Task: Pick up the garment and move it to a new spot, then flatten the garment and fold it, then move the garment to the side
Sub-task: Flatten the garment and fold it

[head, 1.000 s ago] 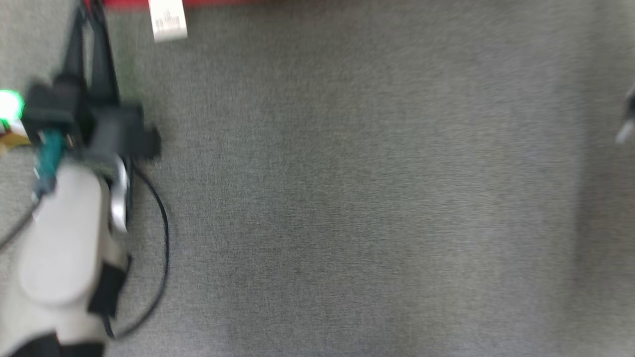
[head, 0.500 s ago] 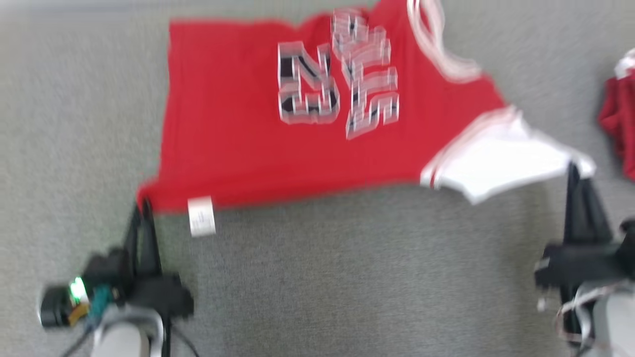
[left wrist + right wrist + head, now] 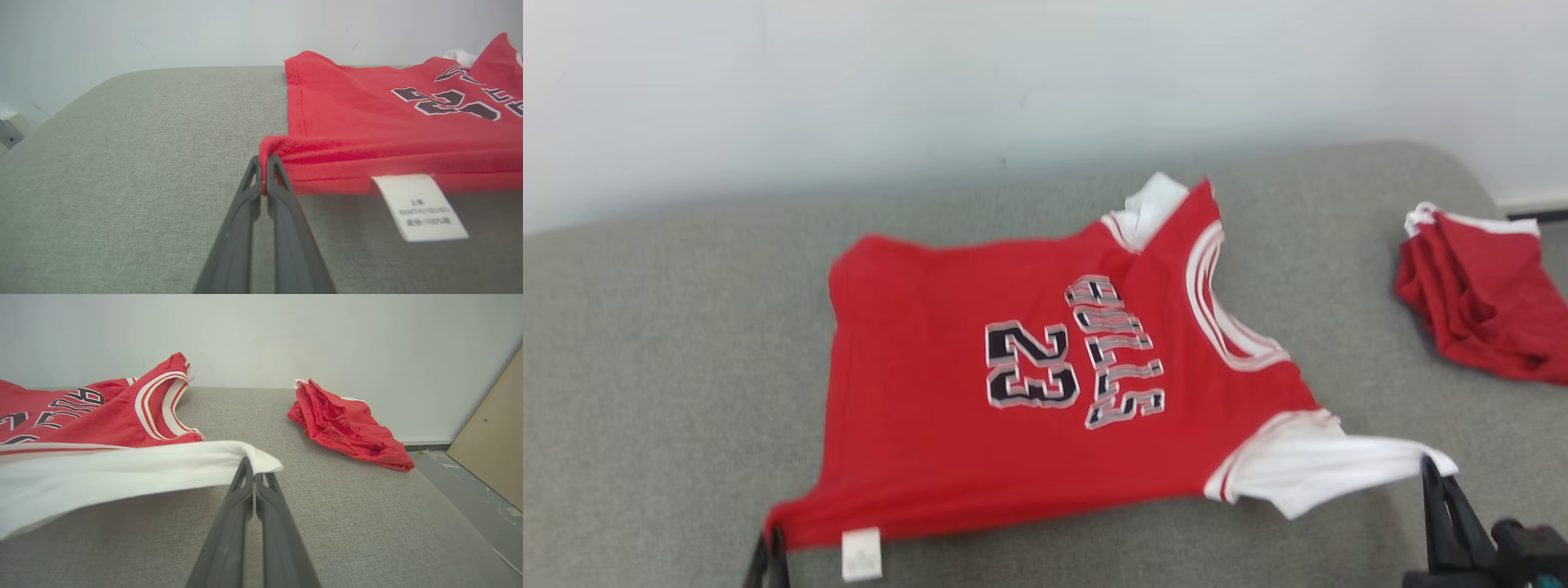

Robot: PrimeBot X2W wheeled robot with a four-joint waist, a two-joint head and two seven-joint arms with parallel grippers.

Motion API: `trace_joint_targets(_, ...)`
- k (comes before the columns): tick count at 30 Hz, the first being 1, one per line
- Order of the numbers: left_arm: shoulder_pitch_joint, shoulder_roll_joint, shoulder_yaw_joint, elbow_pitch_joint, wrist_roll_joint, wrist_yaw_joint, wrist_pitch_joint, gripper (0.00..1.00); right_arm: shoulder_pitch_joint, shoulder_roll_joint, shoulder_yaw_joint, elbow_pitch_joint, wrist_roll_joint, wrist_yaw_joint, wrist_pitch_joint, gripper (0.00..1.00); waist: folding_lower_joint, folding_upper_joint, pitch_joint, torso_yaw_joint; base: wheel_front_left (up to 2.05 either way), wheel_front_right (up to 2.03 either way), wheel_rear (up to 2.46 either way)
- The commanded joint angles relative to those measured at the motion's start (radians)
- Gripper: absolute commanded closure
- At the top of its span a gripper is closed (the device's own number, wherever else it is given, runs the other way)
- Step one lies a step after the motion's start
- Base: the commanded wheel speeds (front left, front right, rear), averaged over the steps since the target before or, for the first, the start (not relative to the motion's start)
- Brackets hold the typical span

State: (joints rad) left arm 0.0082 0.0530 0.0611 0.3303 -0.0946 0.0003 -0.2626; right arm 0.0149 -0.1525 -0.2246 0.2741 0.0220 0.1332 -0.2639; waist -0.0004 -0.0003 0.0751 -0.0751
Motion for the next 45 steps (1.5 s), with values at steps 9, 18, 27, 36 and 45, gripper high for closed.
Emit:
trace_joint_targets(9,0.165,0.004,0.025,0.011,0.002,-0.023,-0.003,1.0,0.14,0.011,-0.067,0.046,-0.036,-0.005,0.0,1.0,0.0004,0.0003,-0.154,0.009,0.0,0.0,0.0)
trace_joint_targets(18,0.248,0.003,-0.005,-0.012,-0.019,-0.007,-0.003,1.0,0.225,0.007,-0.083,0.024,-0.043,-0.005,0.0,1.0,0.0004,0.0003,-0.174,0.007,0.0,0.0,0.0)
trace_joint_targets(27,0.216,0.005,-0.014,-0.086,-0.009,-0.012,-0.003,1.0,0.174,0.014,-0.152,-0.21,-0.048,-0.008,0.0,1.0,0.0004,0.0003,-0.128,-0.003,0.0,0.0,0.0)
trace_joint_targets(36,0.125,0.0,-0.059,-0.121,0.026,-0.029,-0.003,1.0,0.105,0.001,-0.079,-0.196,-0.056,-0.005,0.0,1.0,0.0004,0.0003,-0.064,0.014,0.0,0.0,0.0)
trace_joint_targets(45,-0.025,0.0,-0.117,-0.029,0.057,-0.047,-0.003,1.0,-0.061,-0.023,-0.017,0.008,-0.086,-0.004,0.001,1.0,0.0004,0.0003,0.042,0.058,0.0,0.0,0.0)
